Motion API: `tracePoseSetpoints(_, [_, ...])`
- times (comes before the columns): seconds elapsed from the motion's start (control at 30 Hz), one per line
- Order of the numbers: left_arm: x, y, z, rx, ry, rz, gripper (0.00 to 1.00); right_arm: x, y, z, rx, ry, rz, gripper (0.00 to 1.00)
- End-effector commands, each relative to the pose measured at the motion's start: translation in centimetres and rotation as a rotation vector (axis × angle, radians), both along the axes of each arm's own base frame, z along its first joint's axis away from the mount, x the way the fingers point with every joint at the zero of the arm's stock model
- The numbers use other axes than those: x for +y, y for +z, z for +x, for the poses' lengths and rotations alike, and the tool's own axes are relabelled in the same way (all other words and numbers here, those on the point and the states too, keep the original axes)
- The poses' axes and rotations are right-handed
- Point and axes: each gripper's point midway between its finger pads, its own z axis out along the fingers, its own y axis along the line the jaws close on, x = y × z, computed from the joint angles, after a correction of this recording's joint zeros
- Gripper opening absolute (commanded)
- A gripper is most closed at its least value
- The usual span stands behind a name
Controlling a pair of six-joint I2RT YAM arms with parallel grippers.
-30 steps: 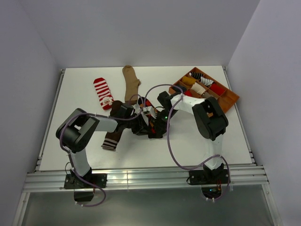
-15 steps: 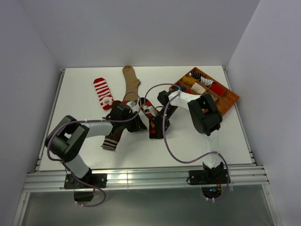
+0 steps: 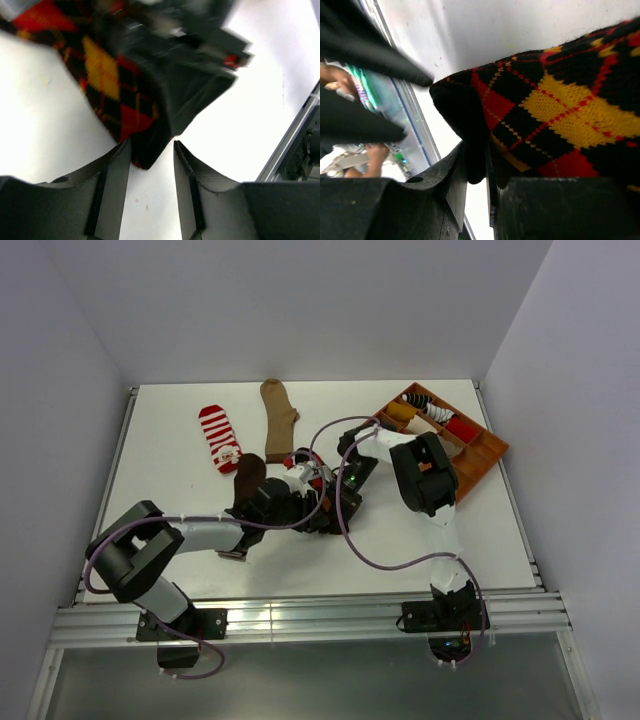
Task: Roll the socks
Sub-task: Roll the sock at the center of the board.
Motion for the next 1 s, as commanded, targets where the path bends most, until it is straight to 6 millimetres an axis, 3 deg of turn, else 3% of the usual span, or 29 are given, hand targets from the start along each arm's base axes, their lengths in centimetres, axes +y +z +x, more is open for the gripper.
tracePoseSetpoints(0.0, [-2.1,3.0,0.8,-0.177,-0.084,-0.071,0.46,-0.8,-1.0,0.4,0.002,0.025,-0.019,0.25])
tracePoseSetpoints(0.3, [-4.2,2.0,-0.3,-0.195,-0.195,-0.057,0.51,-1.2,-1.3,0.7,0.025,0.018,-0.030,0.25])
tracePoseSetpoints(0.43, [-4.7,0.7,-0.5,-0.176,-0.225,-0.037,0.52,-1.2,-1.1,0.6,0.041,0.022,-0.025,0.25])
tracePoseSetpoints(0.97, [-3.6,-3.2,-1.6,-0.074,-0.238,0.052,0.52,-1.4,-1.2,0.9,0.063,0.004,-0.030,0.26])
